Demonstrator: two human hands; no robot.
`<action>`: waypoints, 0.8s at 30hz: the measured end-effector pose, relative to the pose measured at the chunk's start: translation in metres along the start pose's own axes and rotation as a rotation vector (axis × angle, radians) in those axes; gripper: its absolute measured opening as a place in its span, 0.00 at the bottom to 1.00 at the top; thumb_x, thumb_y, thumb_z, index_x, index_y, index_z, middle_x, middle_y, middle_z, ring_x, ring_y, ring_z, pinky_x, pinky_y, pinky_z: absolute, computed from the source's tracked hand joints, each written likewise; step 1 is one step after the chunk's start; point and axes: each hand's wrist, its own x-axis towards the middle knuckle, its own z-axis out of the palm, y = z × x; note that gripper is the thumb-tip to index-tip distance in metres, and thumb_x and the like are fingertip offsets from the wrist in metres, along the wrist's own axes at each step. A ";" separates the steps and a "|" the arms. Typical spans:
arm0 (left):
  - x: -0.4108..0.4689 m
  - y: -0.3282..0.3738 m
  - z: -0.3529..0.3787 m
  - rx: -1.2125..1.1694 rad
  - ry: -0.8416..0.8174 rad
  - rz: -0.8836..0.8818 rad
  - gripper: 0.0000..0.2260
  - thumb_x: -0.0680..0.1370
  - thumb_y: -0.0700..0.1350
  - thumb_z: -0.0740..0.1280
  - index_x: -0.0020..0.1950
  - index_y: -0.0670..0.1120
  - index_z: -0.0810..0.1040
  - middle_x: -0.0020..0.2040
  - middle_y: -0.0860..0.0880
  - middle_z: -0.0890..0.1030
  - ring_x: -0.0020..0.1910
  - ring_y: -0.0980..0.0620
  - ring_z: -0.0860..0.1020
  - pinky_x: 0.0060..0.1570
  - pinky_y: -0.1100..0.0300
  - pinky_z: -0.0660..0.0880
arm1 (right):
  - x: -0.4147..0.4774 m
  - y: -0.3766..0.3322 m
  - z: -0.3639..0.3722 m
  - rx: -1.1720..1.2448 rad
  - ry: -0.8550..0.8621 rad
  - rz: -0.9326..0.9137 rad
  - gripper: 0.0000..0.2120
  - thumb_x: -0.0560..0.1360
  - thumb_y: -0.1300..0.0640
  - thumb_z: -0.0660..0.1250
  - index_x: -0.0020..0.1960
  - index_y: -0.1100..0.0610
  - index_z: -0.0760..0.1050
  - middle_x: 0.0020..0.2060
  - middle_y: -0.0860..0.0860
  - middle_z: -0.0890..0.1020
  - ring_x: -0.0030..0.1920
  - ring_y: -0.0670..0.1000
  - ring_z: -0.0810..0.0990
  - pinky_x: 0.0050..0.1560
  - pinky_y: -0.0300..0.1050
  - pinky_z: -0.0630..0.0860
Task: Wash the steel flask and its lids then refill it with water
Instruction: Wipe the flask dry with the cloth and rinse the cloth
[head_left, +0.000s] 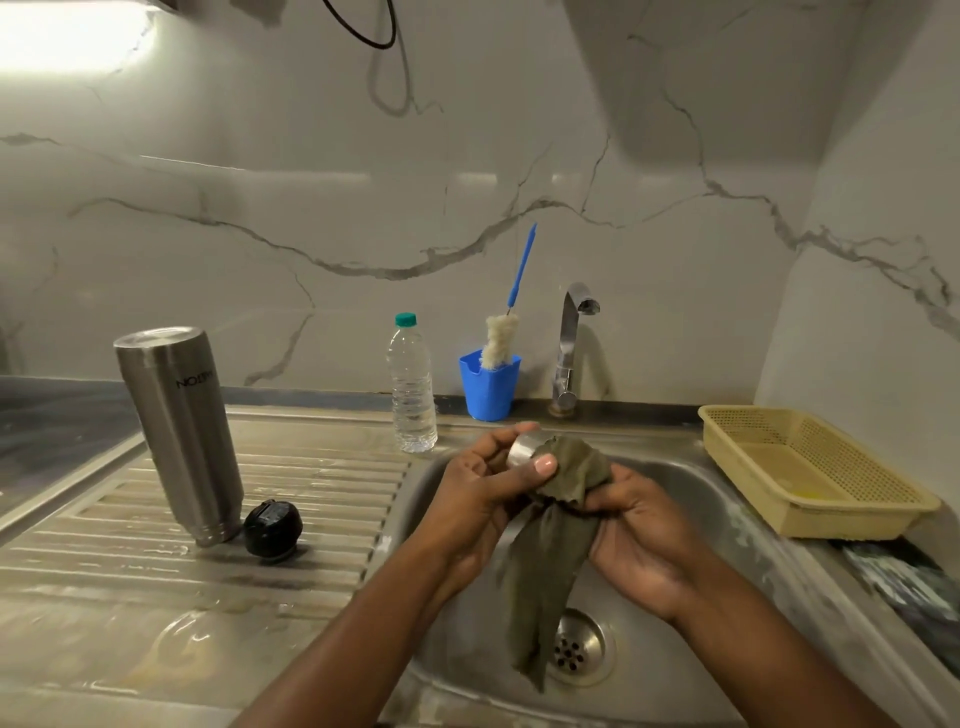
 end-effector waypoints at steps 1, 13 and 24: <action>0.000 0.001 0.001 -0.027 -0.015 0.006 0.25 0.71 0.33 0.75 0.68 0.41 0.78 0.56 0.39 0.86 0.53 0.45 0.85 0.61 0.51 0.82 | -0.001 -0.002 0.000 0.055 -0.029 0.002 0.24 0.75 0.73 0.56 0.68 0.69 0.76 0.62 0.70 0.81 0.60 0.65 0.82 0.63 0.60 0.80; -0.009 0.044 -0.020 0.283 0.172 0.097 0.28 0.66 0.40 0.82 0.65 0.44 0.81 0.56 0.40 0.87 0.53 0.43 0.85 0.60 0.47 0.81 | -0.011 -0.011 -0.001 -0.477 0.254 -0.085 0.13 0.80 0.72 0.61 0.56 0.62 0.83 0.50 0.61 0.87 0.53 0.59 0.86 0.52 0.52 0.81; 0.009 0.111 -0.103 1.663 0.325 -0.036 0.24 0.69 0.46 0.83 0.63 0.47 0.81 0.57 0.49 0.82 0.53 0.50 0.79 0.49 0.59 0.79 | -0.004 -0.007 -0.030 -1.526 0.090 -0.234 0.24 0.76 0.69 0.66 0.50 0.39 0.86 0.61 0.34 0.82 0.61 0.38 0.80 0.66 0.47 0.79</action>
